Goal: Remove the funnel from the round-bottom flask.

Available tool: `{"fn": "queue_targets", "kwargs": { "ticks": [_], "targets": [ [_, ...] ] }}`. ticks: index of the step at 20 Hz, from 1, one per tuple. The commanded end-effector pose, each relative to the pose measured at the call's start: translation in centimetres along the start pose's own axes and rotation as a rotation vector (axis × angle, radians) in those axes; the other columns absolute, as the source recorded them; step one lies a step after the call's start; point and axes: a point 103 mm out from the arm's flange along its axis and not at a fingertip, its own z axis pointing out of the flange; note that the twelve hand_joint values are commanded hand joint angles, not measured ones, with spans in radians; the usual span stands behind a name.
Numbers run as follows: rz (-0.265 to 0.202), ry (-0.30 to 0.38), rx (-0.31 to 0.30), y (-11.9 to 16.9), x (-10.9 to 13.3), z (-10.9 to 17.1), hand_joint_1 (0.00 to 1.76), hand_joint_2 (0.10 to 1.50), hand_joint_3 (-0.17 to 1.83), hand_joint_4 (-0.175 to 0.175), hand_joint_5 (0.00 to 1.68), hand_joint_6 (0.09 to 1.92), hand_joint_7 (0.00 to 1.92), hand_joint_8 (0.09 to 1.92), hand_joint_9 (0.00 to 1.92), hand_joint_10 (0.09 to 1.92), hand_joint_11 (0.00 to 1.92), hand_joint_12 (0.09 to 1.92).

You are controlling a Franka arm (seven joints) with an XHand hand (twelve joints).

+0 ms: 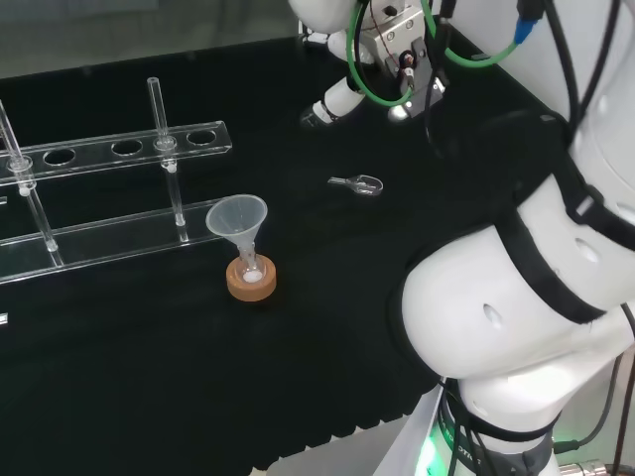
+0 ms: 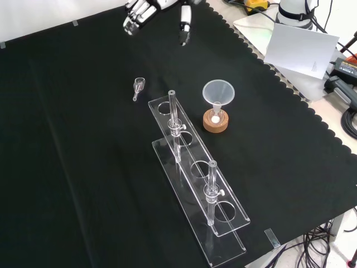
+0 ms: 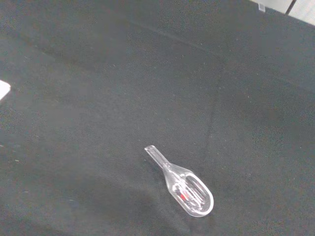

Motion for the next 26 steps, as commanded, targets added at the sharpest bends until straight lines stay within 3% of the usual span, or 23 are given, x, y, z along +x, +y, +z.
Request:
{"fn": "queue_targets", "kwargs": {
  "ticks": [1,10,15,20,22,26],
  "targets": [
    [0.015,0.026,0.026,-3.5,4.2,-1.6,0.4,0.68,0.04,0.037,0.07,0.09,0.43,0.09,0.52,0.09,0.25,1.58],
    [0.016,0.047,0.005,-5.5,9.4,-4.1,0.41,0.68,0.03,0.037,0.07,0.09,0.43,0.09,0.52,0.09,0.21,1.59],
    [-0.01,0.05,0.057,-5.8,12.3,-4.9,0.46,0.68,0.03,0.024,0.04,0.09,0.35,0.09,0.49,0.09,0.18,1.6],
    [-0.03,0.051,0.027,-6.5,15.0,-6.0,0.5,0.68,0.02,0.016,0.01,0.09,0.28,0.09,0.43,0.09,0.22,1.6],
    [-0.037,0.057,0.036,-6.7,15.9,-6.2,0.49,0.66,0.02,0.014,0.0,0.09,0.26,0.09,0.39,0.09,0.22,1.6],
    [-0.063,0.1,0.089,-7.2,16.7,-6.6,0.4,0.63,0.0,0.013,0.0,0.09,0.18,0.09,0.25,0.09,0.04,1.62]
  ]
}}
